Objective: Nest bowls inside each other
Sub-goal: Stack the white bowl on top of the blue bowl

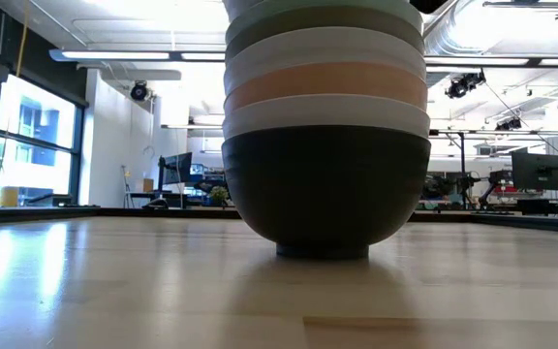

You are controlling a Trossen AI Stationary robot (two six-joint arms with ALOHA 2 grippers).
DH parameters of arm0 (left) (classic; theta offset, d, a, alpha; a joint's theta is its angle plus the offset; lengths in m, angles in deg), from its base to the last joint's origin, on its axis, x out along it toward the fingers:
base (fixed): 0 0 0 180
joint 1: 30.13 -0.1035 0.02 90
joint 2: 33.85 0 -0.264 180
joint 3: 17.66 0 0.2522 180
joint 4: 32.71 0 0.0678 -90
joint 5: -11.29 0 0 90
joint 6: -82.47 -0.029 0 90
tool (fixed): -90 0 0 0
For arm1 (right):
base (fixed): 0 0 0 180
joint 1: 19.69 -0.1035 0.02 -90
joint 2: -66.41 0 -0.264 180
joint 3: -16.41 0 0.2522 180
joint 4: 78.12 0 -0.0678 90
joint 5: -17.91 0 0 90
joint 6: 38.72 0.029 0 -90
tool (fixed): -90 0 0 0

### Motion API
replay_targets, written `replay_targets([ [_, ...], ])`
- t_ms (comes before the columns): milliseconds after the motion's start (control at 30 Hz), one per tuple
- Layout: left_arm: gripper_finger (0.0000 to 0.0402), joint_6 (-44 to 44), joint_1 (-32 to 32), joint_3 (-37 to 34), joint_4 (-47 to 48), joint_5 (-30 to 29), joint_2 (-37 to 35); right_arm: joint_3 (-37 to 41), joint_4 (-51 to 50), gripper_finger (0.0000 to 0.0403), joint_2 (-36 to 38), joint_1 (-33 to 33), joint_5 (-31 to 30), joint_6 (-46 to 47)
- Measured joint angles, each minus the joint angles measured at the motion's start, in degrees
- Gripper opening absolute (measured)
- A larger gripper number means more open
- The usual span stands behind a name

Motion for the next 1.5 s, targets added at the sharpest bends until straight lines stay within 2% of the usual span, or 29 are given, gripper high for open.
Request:
replay_targets([
  [233, 0.0177, 0.0, 0.0, 0.0, 0.0, 0.0, 0.0, 0.0, 0.0, 0.0005, -1.0, -0.7, 1.6, -0.3],
  [500, 0.0177, 0.0, 0.0, 0.0, 0.0, 0.4, 0.0, 0.0, 0.0, 0.0075, -1.1, -0.9, 0.6, 0.5],
  [633, 0.0177, 0.1, 0.0, 0.0, 0.0, 1.6, 0.0, 0.0, 0.0, 0.0095, -1.1, -1.2, -0.1, 0.2],
  [1100, 0.0177, 0.5, 0.0, 0.0, 0.0, 1.6, 0.0, 0.0, 0.0, 0.0098, -0.8, -2.0, 0.0, 0.5],
  [1400, 0.0177, 0.5, 0.0, 0.0, 0.0, 1.5, 0.0, -0.1, 0.0, 0.0098, 2.6, -1.9, -2.3, 2.7],
  [1500, 0.0177, 0.4, 0.0, 0.0, 0.0, 1.4, 0.0, -0.1, 0.0, 0.0087, 2.7, -1.9, -2.2, 3.0],
])
